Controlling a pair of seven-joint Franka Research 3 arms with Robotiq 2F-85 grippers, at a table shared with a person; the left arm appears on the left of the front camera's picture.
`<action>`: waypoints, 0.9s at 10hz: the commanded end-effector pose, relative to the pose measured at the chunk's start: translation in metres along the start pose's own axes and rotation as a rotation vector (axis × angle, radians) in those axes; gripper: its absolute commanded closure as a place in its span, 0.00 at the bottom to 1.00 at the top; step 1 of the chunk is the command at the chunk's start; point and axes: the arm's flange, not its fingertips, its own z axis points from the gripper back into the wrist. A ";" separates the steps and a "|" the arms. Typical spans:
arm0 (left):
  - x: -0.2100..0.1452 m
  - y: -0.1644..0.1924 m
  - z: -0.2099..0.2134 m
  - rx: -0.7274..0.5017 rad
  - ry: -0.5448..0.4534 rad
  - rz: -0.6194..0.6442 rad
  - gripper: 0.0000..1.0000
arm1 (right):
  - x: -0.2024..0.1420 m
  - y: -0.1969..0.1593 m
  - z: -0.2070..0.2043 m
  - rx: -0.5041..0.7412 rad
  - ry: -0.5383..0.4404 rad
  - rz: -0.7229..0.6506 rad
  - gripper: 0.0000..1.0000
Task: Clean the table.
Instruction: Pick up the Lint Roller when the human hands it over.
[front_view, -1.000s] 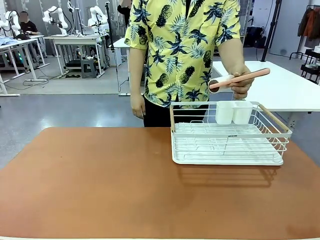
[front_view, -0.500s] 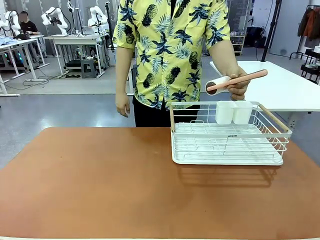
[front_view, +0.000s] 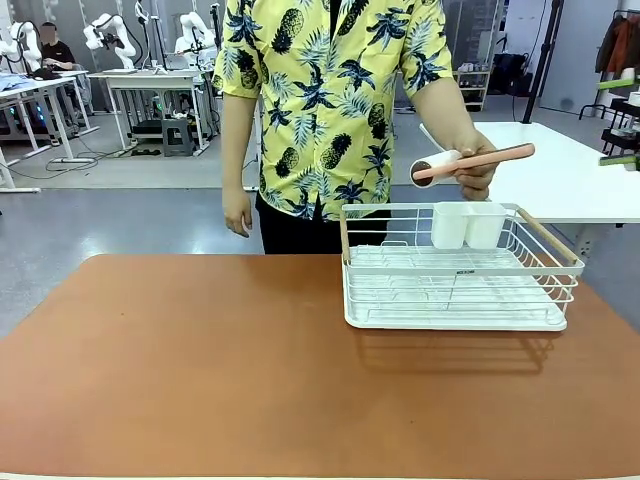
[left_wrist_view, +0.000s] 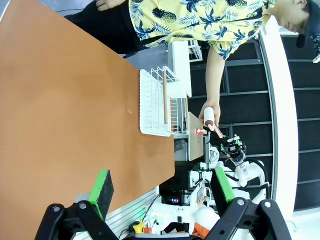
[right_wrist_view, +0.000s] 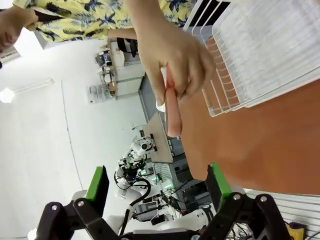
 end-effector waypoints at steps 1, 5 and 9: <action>0.001 0.000 0.003 -0.028 -0.004 -0.014 0.00 | -0.012 0.001 -0.037 -0.031 -0.020 -0.007 0.00; 0.001 0.000 0.003 -0.028 -0.004 -0.014 0.00 | -0.027 -0.013 -0.083 -0.098 -0.031 -0.030 0.00; 0.001 0.000 0.003 -0.028 -0.004 -0.014 0.00 | -0.016 -0.016 -0.099 -0.121 -0.082 -0.004 0.00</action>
